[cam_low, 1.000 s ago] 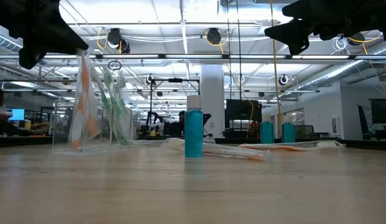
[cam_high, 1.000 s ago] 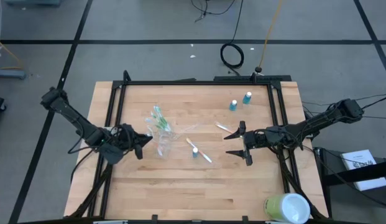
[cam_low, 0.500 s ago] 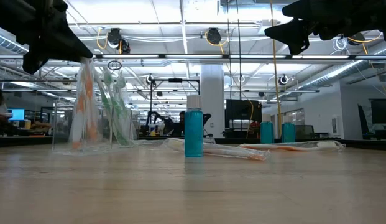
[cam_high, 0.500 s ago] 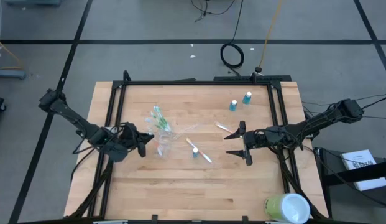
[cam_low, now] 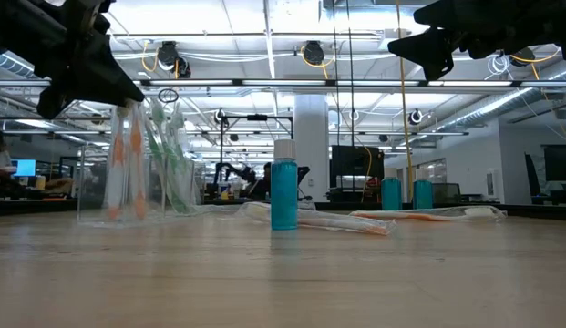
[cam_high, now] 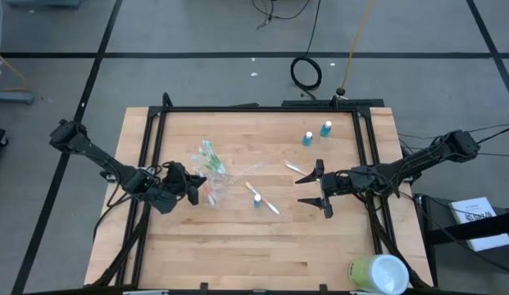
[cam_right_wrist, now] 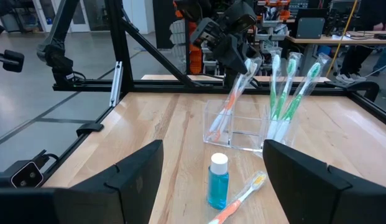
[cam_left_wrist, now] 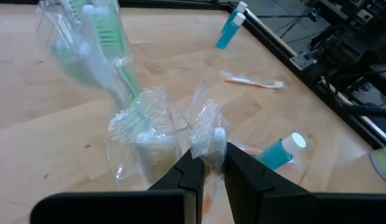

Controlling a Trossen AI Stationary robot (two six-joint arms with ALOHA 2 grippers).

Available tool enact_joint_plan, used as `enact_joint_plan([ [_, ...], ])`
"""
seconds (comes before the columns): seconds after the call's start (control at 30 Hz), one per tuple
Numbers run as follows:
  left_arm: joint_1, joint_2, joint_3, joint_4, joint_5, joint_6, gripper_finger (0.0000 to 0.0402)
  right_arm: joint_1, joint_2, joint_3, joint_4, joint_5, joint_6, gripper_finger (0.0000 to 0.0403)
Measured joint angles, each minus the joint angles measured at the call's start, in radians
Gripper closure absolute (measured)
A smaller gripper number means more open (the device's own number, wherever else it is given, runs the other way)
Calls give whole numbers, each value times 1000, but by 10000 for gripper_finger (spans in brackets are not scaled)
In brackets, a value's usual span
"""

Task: Pick & Place toothbrushing station
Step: Put the orange toothbrush into the bottom section of the transparent organizer

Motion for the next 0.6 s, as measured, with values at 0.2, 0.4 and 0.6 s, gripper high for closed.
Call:
enact_joint_plan([
  [0.2,0,-1,0,0,6,10,355,0,0,0,0,0,0,135],
  [0.4,0,-1,0,-2,7,6,355,0,0,0,-1,0,0,135],
  [0.6,0,-1,0,1,6,25,354,0,0,0,-9,0,4,135],
])
